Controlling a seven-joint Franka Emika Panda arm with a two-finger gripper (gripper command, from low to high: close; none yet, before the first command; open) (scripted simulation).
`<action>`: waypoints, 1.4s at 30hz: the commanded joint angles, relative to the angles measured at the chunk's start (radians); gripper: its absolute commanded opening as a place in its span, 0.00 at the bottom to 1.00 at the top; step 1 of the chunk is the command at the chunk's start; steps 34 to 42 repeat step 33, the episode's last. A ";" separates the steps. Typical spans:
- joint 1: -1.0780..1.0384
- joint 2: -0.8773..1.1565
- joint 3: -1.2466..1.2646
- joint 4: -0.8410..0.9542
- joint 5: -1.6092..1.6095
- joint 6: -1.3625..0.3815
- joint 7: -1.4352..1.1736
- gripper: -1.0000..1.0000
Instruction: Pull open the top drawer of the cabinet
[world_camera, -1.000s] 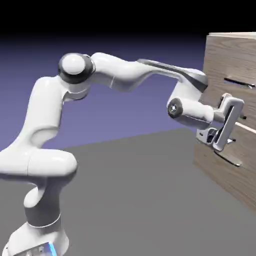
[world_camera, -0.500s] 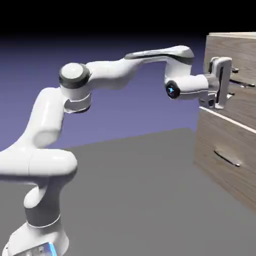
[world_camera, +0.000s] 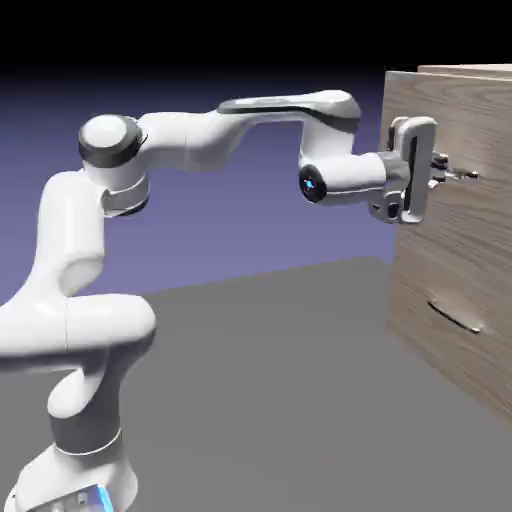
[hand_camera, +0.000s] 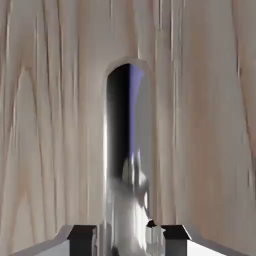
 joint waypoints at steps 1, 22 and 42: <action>0.036 0.001 -0.026 -0.035 -0.002 -0.006 -0.003 0.00; 0.569 -0.265 -0.383 -0.268 0.105 0.102 -0.460 0.00; 0.632 -0.043 -0.442 -0.433 -0.020 0.050 -0.209 1.00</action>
